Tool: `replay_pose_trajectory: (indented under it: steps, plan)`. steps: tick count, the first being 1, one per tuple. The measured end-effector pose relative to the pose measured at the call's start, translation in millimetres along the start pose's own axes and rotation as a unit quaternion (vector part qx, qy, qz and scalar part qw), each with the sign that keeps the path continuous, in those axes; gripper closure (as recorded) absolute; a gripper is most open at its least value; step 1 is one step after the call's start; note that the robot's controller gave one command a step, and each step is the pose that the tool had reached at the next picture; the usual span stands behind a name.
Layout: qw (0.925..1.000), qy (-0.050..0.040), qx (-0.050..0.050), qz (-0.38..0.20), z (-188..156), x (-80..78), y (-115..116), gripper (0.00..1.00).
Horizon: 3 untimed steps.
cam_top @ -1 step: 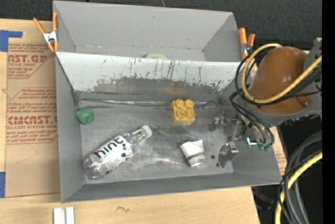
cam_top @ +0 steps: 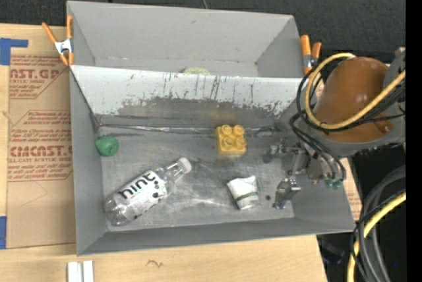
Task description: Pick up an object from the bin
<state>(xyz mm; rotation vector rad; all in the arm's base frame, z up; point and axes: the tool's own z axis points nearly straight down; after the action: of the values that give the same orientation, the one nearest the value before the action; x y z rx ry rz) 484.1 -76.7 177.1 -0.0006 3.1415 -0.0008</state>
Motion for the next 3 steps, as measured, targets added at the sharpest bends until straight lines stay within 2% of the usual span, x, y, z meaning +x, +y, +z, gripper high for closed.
replay_pose_trajectory:
  steps: [1, 2, 3]
  plan:
    - [0.9975, -0.0041, 0.001, -0.07, 30, -5.6, 8, 0.0]
    - [0.9856, 0.0023, -0.001, -0.169, 67, -7.8, 21, 0.0]
    - [0.9696, -0.0007, 0.0, -0.245, 46, -5.2, 27, 0.0]
